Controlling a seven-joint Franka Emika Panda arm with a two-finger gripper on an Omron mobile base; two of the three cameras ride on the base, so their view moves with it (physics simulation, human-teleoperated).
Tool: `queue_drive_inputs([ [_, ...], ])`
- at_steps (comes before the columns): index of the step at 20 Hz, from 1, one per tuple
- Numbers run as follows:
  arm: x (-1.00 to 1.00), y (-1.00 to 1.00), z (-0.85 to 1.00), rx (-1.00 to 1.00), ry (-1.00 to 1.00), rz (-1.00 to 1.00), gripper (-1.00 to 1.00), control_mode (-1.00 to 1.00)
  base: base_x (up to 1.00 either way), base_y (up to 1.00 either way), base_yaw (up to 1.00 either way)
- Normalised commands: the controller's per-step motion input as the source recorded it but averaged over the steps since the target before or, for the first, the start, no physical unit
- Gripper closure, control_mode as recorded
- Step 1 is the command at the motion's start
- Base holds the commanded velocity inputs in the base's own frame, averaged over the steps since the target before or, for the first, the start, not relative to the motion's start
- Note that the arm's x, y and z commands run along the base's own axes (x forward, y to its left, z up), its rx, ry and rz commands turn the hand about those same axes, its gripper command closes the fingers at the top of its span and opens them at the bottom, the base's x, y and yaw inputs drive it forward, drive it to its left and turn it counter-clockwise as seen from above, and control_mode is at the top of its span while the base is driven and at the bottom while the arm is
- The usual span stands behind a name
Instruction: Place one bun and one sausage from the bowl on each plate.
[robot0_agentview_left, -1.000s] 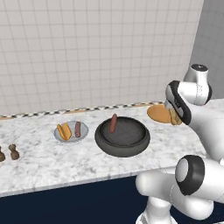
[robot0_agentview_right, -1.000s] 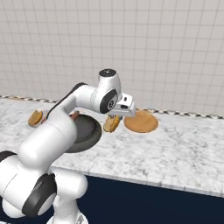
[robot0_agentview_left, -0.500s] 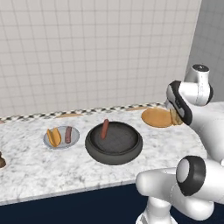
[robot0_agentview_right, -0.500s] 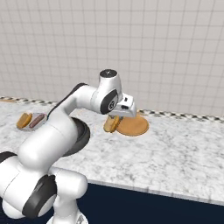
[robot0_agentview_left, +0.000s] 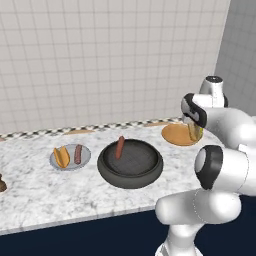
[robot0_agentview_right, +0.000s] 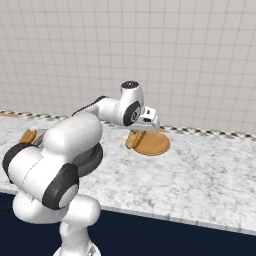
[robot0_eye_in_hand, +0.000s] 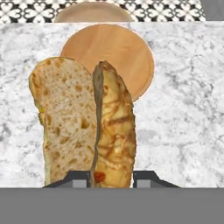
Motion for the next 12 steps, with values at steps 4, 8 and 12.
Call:
queue_drive_inputs([
  [4, 0.84, -0.63, -0.24, 0.0, 0.21, 0.0, 1.0, -1.0, 0.0, 0.0, 0.0],
  [8, 0.55, -0.38, -0.01, 0.0, 0.12, 0.0, 1.0, -1.0, 0.0, 0.0, 0.0],
  [12, 0.42, -0.08, -0.35, 0.06, 0.14, 0.0, 1.0, -1.0, 0.0, 0.0, 0.0],
])
